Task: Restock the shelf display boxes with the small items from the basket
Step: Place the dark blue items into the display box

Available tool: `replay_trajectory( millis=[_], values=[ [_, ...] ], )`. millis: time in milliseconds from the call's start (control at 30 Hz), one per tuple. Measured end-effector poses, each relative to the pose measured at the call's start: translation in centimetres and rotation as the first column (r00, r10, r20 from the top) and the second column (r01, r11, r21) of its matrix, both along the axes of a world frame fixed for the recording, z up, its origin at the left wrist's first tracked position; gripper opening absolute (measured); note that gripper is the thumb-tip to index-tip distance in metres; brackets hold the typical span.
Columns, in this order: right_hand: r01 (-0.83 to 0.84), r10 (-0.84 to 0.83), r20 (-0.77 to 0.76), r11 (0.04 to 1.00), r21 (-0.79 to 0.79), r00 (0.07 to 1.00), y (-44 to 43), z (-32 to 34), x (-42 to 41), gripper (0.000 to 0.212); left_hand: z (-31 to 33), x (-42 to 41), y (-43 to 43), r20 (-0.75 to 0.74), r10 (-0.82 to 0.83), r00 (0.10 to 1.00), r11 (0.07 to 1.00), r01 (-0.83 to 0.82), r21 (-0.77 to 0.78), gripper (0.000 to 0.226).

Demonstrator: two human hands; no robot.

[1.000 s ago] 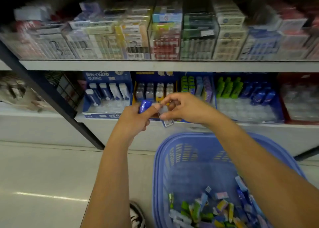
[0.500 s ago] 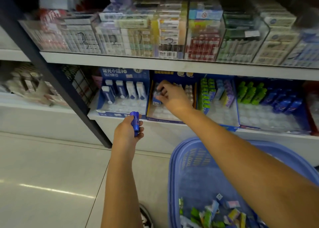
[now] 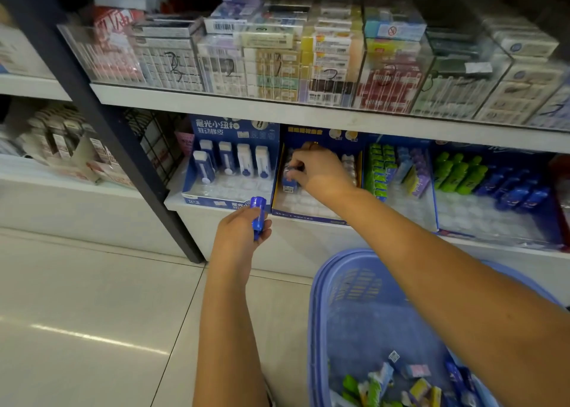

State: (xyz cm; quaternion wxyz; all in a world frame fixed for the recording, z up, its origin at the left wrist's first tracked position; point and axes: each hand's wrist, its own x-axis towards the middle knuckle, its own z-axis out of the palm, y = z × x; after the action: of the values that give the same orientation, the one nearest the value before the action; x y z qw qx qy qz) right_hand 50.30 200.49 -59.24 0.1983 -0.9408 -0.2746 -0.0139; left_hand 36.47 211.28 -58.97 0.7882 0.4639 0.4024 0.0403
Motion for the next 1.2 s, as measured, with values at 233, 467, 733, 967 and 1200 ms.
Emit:
replay_trajectory(
  millis=[233, 467, 733, 967, 1200],
  values=[
    [0.013, -0.031, -0.122, 0.989, -0.145, 0.992, 0.6, 2.1, -0.3, 0.024, -0.4, -0.9, -0.3, 0.123, -0.093, 0.988, 0.992, 0.082, 0.097, 0.001],
    [-0.078, 0.103, -0.1, 0.971, 0.228, 0.99, -5.2, 3.7, -5.0, 0.033, 0.1, -1.5, -2.0, 0.169, -0.279, 0.945, 0.935, 0.227, 0.274, 0.017],
    [-0.115, 0.136, -0.093, 0.972, 0.203, 0.986, -12.9, 3.0, -10.2, 0.036, 1.2, -1.0, -7.0, 0.17, -0.568, 0.805, 0.76, 0.435, 0.482, 0.024],
    [0.03, -0.009, -0.06, 0.936, 0.351, 0.998, -17.1, 2.1, -10.6, 0.036, 0.1, -0.2, -12.1, 0.345, -0.543, 0.766, 0.835, 0.448, 0.319, 0.023],
    [0.252, 0.111, -0.416, 0.646, 0.72, 0.903, -20.2, 1.6, -10.5, 0.024, -0.2, 0.9, -15.0, 0.38, -0.615, 0.691, 0.788, 0.519, 0.331, 0.03]
  ],
)
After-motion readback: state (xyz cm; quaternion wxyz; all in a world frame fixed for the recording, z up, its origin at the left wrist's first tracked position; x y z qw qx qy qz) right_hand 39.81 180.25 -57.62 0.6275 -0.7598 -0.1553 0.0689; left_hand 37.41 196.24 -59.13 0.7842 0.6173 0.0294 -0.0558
